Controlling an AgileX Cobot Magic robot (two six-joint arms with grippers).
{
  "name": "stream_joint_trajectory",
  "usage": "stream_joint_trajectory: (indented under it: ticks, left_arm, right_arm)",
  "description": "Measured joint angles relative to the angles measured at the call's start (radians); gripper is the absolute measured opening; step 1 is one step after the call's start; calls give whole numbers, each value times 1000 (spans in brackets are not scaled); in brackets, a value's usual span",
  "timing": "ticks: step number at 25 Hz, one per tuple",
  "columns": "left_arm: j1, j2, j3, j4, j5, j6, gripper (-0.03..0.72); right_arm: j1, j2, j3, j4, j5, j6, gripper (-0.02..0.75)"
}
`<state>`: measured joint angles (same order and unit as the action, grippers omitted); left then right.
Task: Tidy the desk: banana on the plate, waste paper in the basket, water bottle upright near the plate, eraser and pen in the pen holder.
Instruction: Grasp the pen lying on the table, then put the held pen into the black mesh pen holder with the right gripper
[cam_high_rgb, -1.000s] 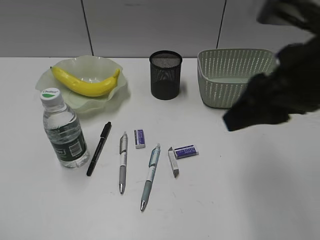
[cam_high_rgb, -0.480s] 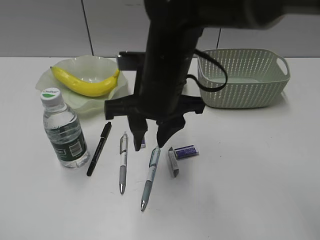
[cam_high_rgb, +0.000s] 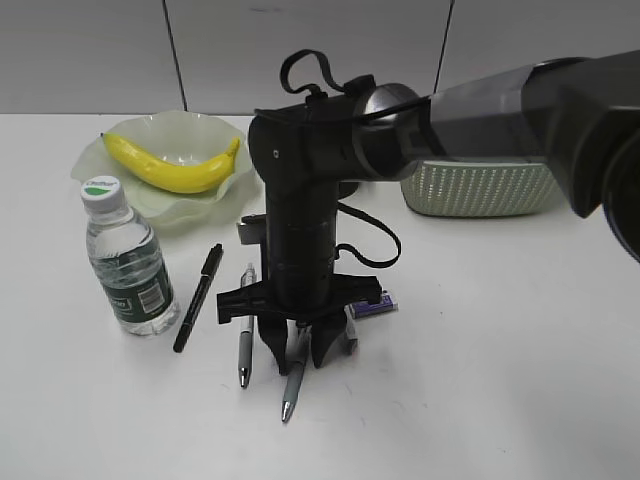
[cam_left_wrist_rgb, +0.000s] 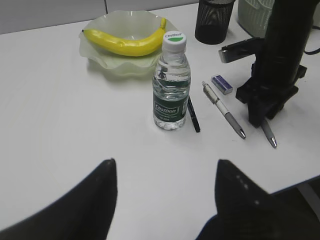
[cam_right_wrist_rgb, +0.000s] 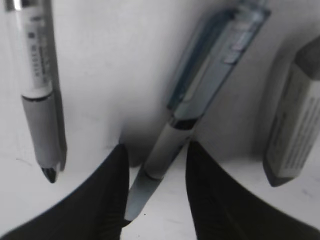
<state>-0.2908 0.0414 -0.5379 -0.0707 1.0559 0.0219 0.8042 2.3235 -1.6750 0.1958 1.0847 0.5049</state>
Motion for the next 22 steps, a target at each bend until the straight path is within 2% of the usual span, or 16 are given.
stream_joint_trajectory:
  ticks: [2, 4, 5, 12, 15, 18, 22]
  left_arm:
    - [0, 0, 0, 0, -1, 0, 461]
    - [0, 0, 0, 0, -1, 0, 461]
    - [0, 0, 0, 0, -1, 0, 461]
    - [0, 0, 0, 0, -1, 0, 460]
    - [0, 0, 0, 1, -1, 0, 460]
    - [0, 0, 0, 1, -1, 0, 455]
    - [0, 0, 0, 1, -1, 0, 448]
  right_arm:
    - [-1, 8, -3, 0, 0, 1, 272]
    - [-6, 10, -5, -3, 3, 2, 134]
    - [-9, 10, -8, -8, 8, 2, 104]
    - [-28, -70, -50, -91, 38, 2, 109]
    - [-28, -174, -81, -196, 28, 7, 109]
    - [-28, -252, -92, -414, -79, 23, 109]
    - [-52, -275, -92, -669, -332, 56, 109]
